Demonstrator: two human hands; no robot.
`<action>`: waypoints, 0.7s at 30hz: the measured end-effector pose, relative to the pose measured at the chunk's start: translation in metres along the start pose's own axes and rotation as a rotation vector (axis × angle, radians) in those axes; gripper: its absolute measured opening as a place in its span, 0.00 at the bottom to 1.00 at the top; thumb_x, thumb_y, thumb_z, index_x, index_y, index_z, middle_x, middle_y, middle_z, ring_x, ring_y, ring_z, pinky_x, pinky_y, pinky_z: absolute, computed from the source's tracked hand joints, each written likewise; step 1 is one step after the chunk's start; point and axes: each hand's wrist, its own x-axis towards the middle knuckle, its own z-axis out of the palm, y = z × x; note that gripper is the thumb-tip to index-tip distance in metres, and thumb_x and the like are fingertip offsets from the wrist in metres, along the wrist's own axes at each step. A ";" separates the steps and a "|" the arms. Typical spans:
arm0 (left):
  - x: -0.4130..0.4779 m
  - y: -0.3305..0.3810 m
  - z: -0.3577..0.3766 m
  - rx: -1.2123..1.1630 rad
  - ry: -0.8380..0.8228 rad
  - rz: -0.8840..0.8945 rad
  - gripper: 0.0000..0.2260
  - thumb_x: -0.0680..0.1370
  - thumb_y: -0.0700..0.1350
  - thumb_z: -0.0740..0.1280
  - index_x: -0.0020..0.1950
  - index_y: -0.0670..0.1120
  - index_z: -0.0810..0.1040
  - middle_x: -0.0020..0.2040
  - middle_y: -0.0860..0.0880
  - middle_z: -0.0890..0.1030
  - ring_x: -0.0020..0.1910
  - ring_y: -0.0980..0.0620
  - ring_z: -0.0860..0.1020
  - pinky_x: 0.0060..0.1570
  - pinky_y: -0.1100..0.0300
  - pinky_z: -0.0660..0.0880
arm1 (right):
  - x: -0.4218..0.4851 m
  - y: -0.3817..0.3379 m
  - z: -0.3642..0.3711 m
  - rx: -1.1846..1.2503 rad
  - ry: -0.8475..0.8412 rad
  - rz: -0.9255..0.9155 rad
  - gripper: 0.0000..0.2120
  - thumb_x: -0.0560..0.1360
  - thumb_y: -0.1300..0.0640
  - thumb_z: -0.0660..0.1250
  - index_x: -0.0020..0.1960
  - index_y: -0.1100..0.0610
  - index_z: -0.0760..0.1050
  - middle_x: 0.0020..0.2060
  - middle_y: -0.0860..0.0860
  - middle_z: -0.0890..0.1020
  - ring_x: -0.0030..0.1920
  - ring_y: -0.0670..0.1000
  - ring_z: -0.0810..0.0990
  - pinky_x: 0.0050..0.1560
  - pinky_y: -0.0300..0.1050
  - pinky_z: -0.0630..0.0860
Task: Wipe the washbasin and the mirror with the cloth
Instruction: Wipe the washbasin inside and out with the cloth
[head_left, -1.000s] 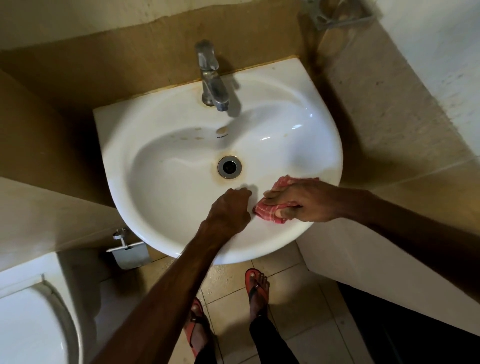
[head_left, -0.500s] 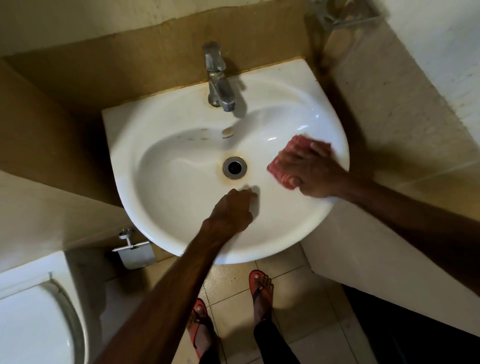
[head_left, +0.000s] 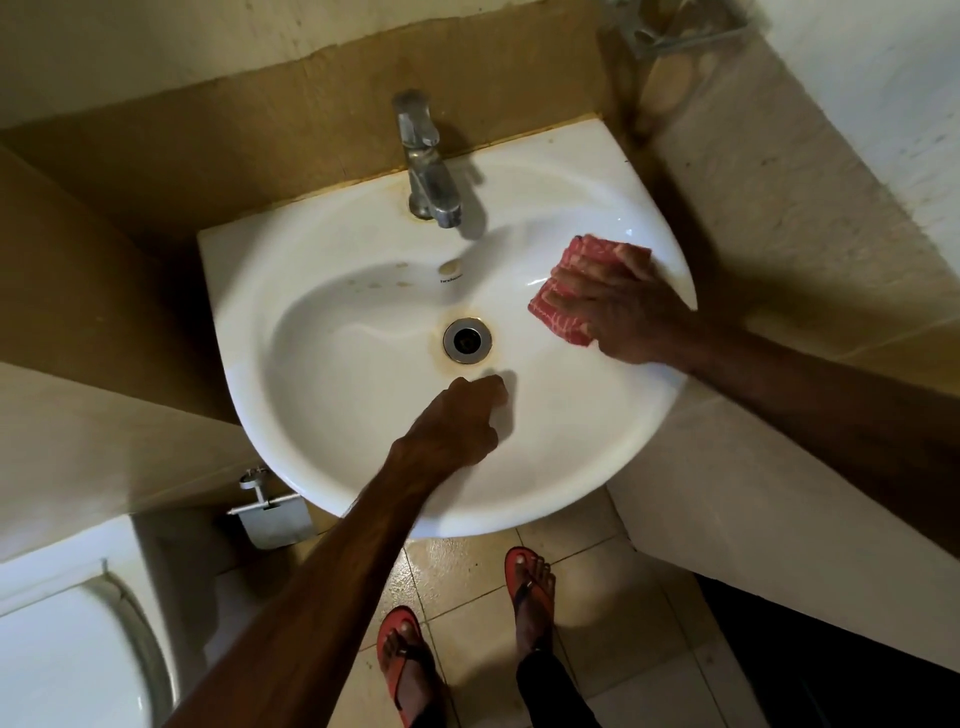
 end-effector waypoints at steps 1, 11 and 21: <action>0.000 -0.002 0.000 -0.012 0.023 0.011 0.17 0.74 0.37 0.65 0.63 0.46 0.76 0.58 0.43 0.82 0.56 0.41 0.81 0.54 0.51 0.78 | 0.002 -0.002 0.010 0.013 0.007 0.038 0.35 0.71 0.52 0.50 0.77 0.51 0.72 0.77 0.54 0.73 0.79 0.62 0.68 0.77 0.61 0.57; -0.002 -0.013 -0.007 0.157 0.157 -0.093 0.21 0.74 0.39 0.60 0.68 0.39 0.73 0.64 0.41 0.78 0.62 0.39 0.77 0.59 0.50 0.74 | 0.012 -0.078 0.004 0.258 -0.268 -0.217 0.29 0.86 0.60 0.55 0.85 0.47 0.54 0.85 0.48 0.51 0.85 0.54 0.47 0.82 0.50 0.41; -0.002 -0.013 -0.001 0.320 0.105 -0.124 0.22 0.77 0.37 0.60 0.72 0.42 0.68 0.62 0.41 0.77 0.61 0.39 0.76 0.57 0.52 0.74 | 0.007 -0.002 0.010 0.039 0.147 -0.038 0.34 0.71 0.61 0.52 0.76 0.51 0.74 0.76 0.53 0.75 0.78 0.58 0.70 0.77 0.64 0.60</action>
